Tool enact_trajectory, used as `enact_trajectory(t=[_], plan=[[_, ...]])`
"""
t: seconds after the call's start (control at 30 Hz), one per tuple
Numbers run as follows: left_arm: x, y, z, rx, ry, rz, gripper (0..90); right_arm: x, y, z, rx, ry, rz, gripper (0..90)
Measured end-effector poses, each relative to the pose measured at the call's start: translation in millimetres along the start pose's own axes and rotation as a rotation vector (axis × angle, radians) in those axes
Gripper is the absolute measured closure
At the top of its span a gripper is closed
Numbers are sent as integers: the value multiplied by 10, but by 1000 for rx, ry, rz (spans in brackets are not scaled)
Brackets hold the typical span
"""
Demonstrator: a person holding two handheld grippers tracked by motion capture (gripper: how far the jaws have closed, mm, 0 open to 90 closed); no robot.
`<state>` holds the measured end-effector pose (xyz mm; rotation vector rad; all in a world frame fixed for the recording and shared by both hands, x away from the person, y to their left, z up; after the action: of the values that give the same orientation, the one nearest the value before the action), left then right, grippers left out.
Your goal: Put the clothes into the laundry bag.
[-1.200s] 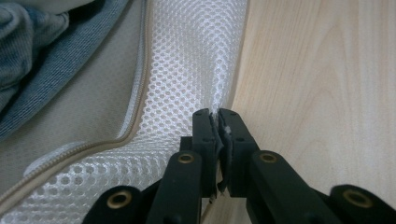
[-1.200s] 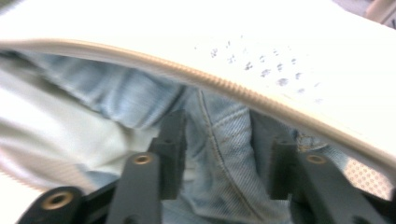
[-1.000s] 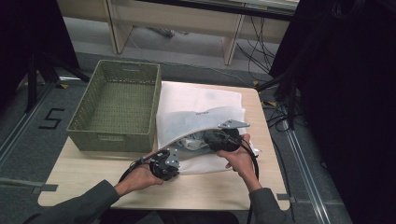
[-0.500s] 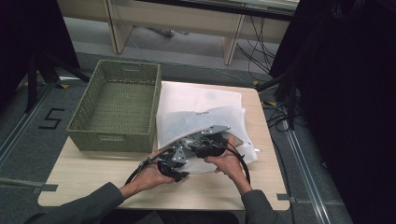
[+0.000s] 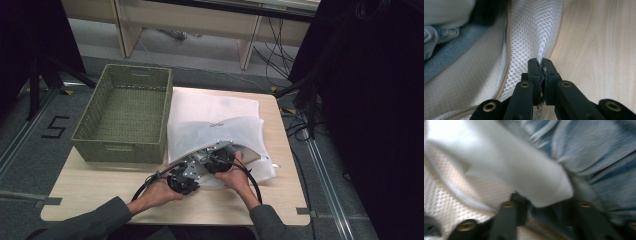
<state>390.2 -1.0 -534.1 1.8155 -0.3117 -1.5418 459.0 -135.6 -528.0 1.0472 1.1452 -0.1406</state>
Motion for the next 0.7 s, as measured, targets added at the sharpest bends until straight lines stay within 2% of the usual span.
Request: enact_trajectory(t=[0.03,0.07,0.13,0.17,0.27,0.3,0.37,0.4,0.43,0.5,0.53,0.57,0.6,0.7], plan=[[-21,-18,-2,14,-8,-28,861,-3,12,11,-4,-5,0,753],[-30,-25,4,16,-7,-29,861,17,26,21,-8,-23,23,785],[-36,-32,19,7,-5,-16,863,18,47,41,-10,-40,11,808],[-47,-42,21,9,-12,-32,864,37,71,62,-25,-64,25,814],[-61,-49,24,29,-8,-38,865,94,148,113,-7,-104,43,820],[-61,-54,33,14,-10,-36,865,115,174,139,7,-116,44,821],[-65,-57,32,25,-8,-37,864,177,228,220,19,-143,66,821],[-58,-60,52,-2,-13,-27,864,215,254,273,30,-152,77,820],[-62,-56,54,4,-5,-19,864,230,270,296,41,-158,78,819],[-67,-63,58,-1,-12,-28,864,256,307,375,30,-185,73,816],[-73,-61,41,19,-13,-32,863,260,322,408,53,-194,73,812],[-70,-63,48,-1,-18,-31,862,277,326,460,49,-201,86,807],[-71,-58,38,12,-17,-32,861,290,319,494,51,-184,99,797],[-74,-57,31,9,-24,-41,856,256,305,468,54,-167,92,761]])
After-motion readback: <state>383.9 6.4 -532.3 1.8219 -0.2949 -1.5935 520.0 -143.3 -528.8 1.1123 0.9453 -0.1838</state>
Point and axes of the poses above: each handheld gripper's, and its own axes: x roughly forward along the jaws, y roughly out of its top, z roughly to its right, the point moved 4 cm from there along x, roughly forward along the jaws, and after that the axes turned 1 degree about x, right-handed, at the moved point
